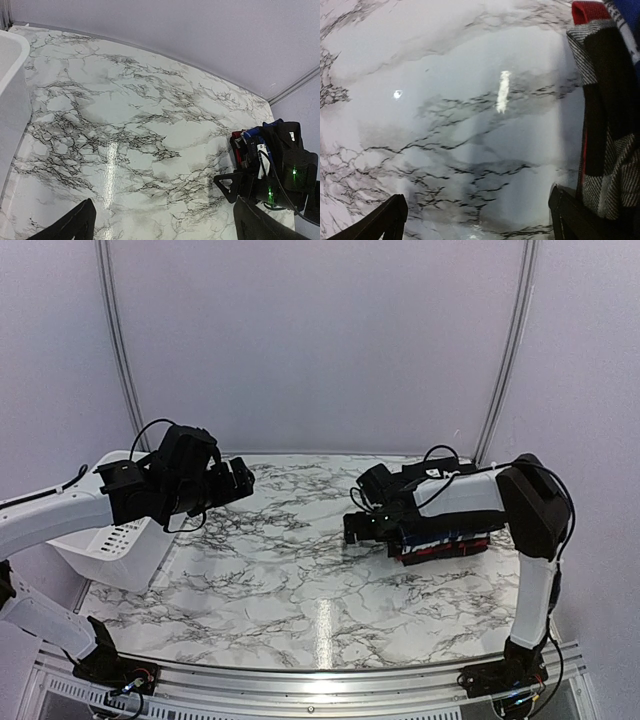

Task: Fold and stack the long sleeve shirts
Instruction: Move the square-folded shirt to the corner of the board.

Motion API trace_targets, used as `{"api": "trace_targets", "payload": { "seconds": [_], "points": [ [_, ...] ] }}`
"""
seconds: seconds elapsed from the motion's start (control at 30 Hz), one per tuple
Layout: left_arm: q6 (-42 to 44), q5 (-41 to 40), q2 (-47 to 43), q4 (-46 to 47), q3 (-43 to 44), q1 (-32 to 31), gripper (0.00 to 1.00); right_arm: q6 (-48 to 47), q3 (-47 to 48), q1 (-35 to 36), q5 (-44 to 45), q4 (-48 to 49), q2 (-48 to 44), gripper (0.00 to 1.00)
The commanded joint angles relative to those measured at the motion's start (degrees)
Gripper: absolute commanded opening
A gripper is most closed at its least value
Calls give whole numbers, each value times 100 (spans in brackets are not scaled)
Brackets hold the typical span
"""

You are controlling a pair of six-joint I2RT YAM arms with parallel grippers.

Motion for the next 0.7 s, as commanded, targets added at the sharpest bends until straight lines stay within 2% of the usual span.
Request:
{"api": "trace_targets", "payload": {
  "seconds": [0.0,0.33,0.67],
  "points": [
    [-63,38,58,-95,30,28,99,-86,-163,-575,281,-32,-250,99],
    [-102,119,81,-90,30,18,99,-307,-247,-1508,215,109,-398,99],
    [-190,214,70,-90,-33,11,99,-536,330,-1905,146,156,18,98]
  ]
}}
